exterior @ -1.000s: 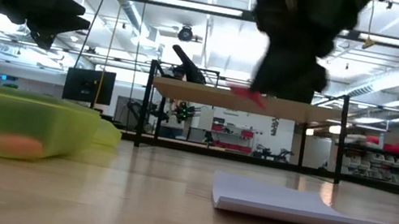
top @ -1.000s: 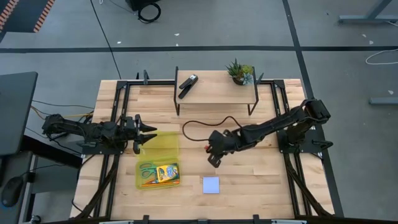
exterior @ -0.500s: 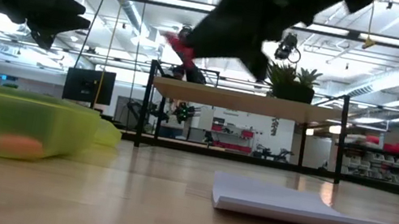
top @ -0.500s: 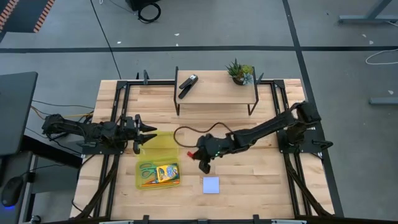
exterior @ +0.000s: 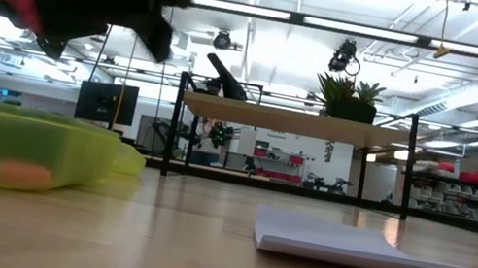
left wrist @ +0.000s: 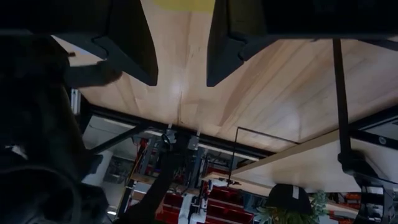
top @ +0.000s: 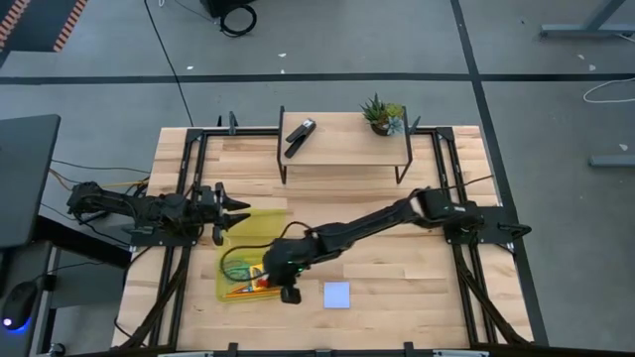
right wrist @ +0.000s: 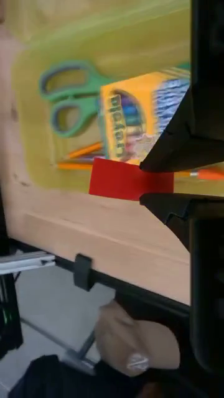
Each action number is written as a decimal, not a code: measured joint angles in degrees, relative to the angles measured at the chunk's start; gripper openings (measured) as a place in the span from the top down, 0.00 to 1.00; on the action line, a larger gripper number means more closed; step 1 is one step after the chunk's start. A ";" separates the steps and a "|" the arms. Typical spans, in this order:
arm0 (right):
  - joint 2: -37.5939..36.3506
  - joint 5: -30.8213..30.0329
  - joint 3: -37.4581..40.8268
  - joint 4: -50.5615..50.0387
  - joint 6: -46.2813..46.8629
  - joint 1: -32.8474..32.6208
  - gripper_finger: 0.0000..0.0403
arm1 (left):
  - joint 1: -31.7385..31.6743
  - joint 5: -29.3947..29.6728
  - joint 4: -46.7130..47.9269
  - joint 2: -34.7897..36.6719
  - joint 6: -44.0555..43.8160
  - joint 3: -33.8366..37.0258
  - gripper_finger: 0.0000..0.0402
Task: Pack school essentials
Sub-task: Put the red eraser into the yellow supply box, then put the white sticky note into the yellow supply box
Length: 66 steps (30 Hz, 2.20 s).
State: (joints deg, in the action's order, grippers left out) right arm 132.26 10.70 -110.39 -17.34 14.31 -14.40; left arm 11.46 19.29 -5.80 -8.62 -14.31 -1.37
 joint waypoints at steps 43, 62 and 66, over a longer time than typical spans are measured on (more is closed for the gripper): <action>9.63 -1.27 -13.11 -18.94 -10.38 -1.55 0.82 | 0.01 0.00 -0.22 0.00 0.00 0.00 0.63; 9.02 -1.26 -13.97 -24.28 -8.10 -1.59 0.62 | 0.01 0.00 -0.21 0.00 0.00 0.00 0.62; 8.97 -1.35 -14.88 -27.88 -8.86 -2.16 0.62 | 0.02 0.00 -0.20 0.00 -0.02 0.00 0.63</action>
State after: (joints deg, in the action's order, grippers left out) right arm 141.23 9.35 -125.27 -45.22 5.46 -16.56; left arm 11.48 19.29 -6.00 -8.62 -14.32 -1.37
